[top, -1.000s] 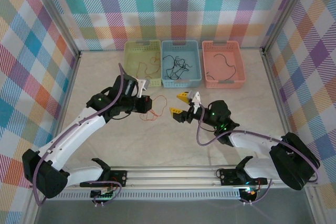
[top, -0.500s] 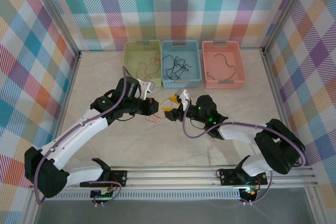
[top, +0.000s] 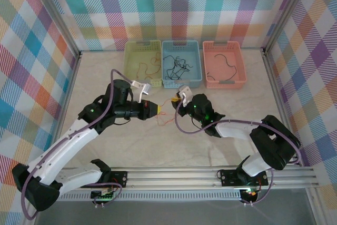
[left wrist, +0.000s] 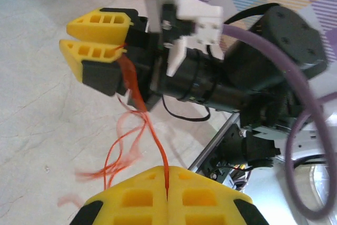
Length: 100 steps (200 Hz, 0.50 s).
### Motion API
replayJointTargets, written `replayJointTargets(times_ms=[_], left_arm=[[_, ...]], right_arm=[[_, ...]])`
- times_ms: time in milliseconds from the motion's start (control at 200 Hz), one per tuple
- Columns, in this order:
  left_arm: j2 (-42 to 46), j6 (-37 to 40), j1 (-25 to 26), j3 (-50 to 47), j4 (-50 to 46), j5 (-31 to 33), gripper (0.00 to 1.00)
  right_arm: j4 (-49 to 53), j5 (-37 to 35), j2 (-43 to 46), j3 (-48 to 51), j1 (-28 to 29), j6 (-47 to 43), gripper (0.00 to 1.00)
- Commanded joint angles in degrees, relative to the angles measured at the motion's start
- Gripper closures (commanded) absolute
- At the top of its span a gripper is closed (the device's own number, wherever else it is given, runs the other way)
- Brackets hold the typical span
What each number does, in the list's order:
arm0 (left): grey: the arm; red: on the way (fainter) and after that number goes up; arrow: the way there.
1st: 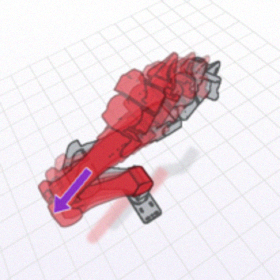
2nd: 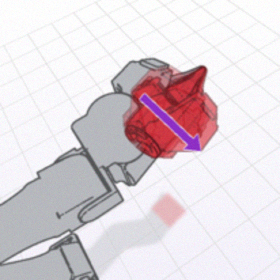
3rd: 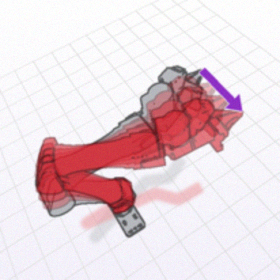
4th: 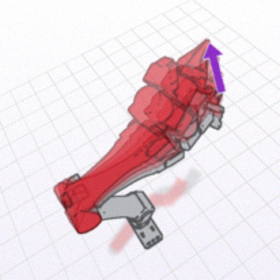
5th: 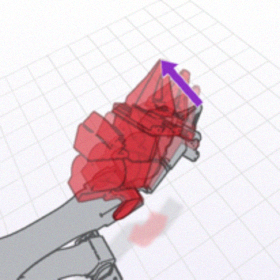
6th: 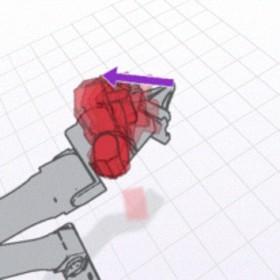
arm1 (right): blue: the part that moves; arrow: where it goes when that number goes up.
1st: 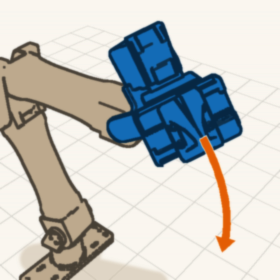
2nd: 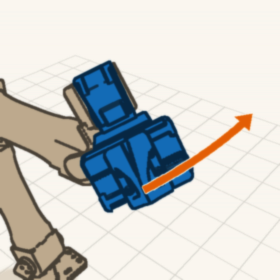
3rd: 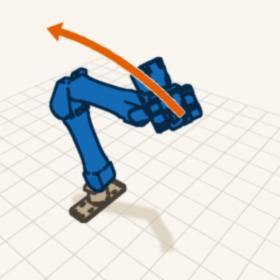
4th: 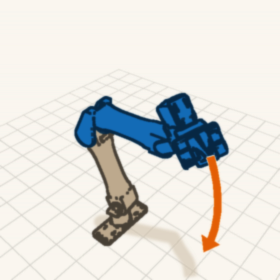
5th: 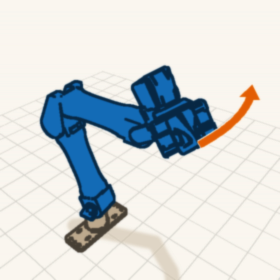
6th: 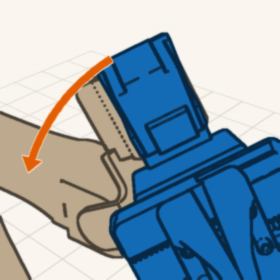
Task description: Untangle the cables
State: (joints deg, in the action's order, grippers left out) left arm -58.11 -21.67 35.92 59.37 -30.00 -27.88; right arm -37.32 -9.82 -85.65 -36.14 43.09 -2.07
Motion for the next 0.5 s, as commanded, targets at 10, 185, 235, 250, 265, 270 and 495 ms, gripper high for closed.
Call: replayJointTargets(times_ms=[10, 185, 235, 250, 265, 270, 495], left_arm=[[3.9, -0.8, 0.5, 0.5, -2.7, -1.0, 1.0], [8.5, 0.0, 0.5, 1.7, -6.8, 2.8, 1.0], [9.2, 0.2, 0.5, 1.9, -7.4, 3.4, 1.0], [9.3, 0.2, 0.5, 1.9, -7.4, 3.6, 1.0], [9.5, 0.3, 0.5, 2.0, -7.5, 3.7, 1.0], [9.5, 0.3, 0.5, 2.0, -7.5, 3.7, 1.0], [7.6, 0.3, 0.5, 2.2, -7.4, 7.0, 1.0]], right_arm=[[3.8, -14.9, 1.8, -1.0, -1.8, -0.6, 0.73], [5.7, -16.1, 3.4, 0.5, -5.5, 5.6, 0.74], [6.3, -16.2, 3.5, 0.6, -6.1, 6.9, 0.74], [6.2, -16.1, 3.6, 0.7, -6.3, 7.2, 0.74], [6.1, -15.8, 3.6, 0.8, -6.5, 7.4, 0.74], [6.0, -15.7, 3.6, 0.9, -6.6, 7.5, 0.75], [5.5, -13.8, 3.5, 1.2, -7.0, 8.3, 0.74]])
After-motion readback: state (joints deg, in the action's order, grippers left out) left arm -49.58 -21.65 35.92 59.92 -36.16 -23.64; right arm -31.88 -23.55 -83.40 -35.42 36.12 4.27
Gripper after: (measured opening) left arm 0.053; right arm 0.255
